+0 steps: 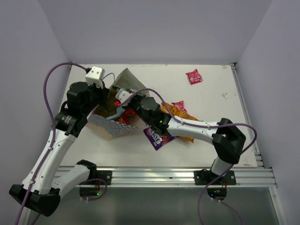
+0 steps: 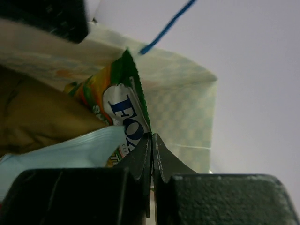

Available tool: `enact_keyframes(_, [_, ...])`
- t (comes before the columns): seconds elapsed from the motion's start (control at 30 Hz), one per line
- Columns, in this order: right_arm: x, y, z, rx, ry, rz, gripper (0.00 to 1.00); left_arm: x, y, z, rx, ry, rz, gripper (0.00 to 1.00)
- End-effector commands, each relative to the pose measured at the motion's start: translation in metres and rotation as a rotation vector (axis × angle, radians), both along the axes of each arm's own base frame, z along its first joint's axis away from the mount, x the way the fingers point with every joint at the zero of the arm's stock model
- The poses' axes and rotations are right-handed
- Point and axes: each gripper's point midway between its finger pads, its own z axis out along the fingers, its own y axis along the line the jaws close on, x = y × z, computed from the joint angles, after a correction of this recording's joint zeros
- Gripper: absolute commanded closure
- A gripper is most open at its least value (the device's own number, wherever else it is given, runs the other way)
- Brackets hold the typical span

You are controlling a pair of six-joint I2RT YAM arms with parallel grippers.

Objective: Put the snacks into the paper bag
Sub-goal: Place the snack in the paper bag.

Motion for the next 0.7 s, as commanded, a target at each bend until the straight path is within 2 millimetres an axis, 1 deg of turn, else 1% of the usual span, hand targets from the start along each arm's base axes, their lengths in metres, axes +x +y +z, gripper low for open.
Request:
enact_keyframes(0.0, [-0.013, 0.012, -0.004, 0.007, 0.004, 0.042, 1.00, -0.004, -0.001, 0.016, -0.028, -0.033, -0.007, 1.00])
enact_keyframes(0.07, [-0.024, 0.015, -0.011, -0.002, 0.068, 0.097, 1.00, -0.004, 0.000, 0.016, -0.028, -0.035, -0.004, 1.00])
enact_keyframes(0.1, [-0.033, 0.021, -0.012, -0.004, 0.095, 0.156, 1.00, -0.005, 0.000, 0.015, -0.026, -0.032, -0.005, 1.00])
enact_keyframes(0.17, [-0.046, 0.026, -0.015, -0.007, 0.159, 0.226, 1.00, -0.005, 0.000, 0.015, -0.025, -0.032, -0.004, 1.00])
enact_keyframes(0.2, [-0.059, 0.030, -0.019, -0.029, 0.217, 0.293, 1.00, -0.005, 0.000, 0.015, -0.028, -0.033, -0.005, 1.00])
enact_keyframes(0.3, [-0.076, 0.033, -0.026, -0.085, 0.307, 0.376, 1.00, -0.005, -0.002, 0.015, -0.033, -0.033, -0.012, 1.00])
enact_keyframes(0.33, [-0.086, 0.037, -0.027, -0.091, 0.340, 0.434, 1.00, -0.005, -0.002, 0.014, -0.034, -0.029, -0.013, 1.00])
enact_keyframes(0.43, [-0.097, 0.040, -0.036, -0.131, 0.424, 0.500, 1.00, -0.006, -0.002, 0.017, -0.038, -0.034, -0.012, 1.00])
enact_keyframes(0.47, [-0.098, 0.040, -0.038, -0.138, 0.448, 0.516, 1.00, -0.007, -0.002, 0.018, -0.039, -0.037, -0.012, 1.00])
enact_keyframes(0.5, [-0.094, 0.040, -0.040, -0.137, 0.454, 0.504, 1.00, -0.008, -0.001, 0.017, -0.040, -0.035, -0.012, 1.00])
enact_keyframes(0.53, [-0.088, 0.040, -0.048, -0.140, 0.474, 0.482, 1.00, -0.009, -0.001, 0.019, -0.042, -0.040, -0.012, 1.00])
enact_keyframes(0.6, [-0.073, 0.035, -0.055, -0.129, 0.495, 0.431, 1.00, -0.011, -0.001, 0.019, -0.045, -0.039, -0.011, 1.00])
enact_keyframes(0.63, [-0.068, 0.035, -0.065, -0.135, 0.517, 0.418, 1.00, -0.012, 0.000, 0.020, -0.046, -0.042, -0.011, 1.00])
enact_keyframes(0.67, [-0.059, 0.031, -0.069, -0.130, 0.530, 0.399, 1.00, -0.013, 0.000, 0.021, -0.046, -0.043, -0.011, 1.00])
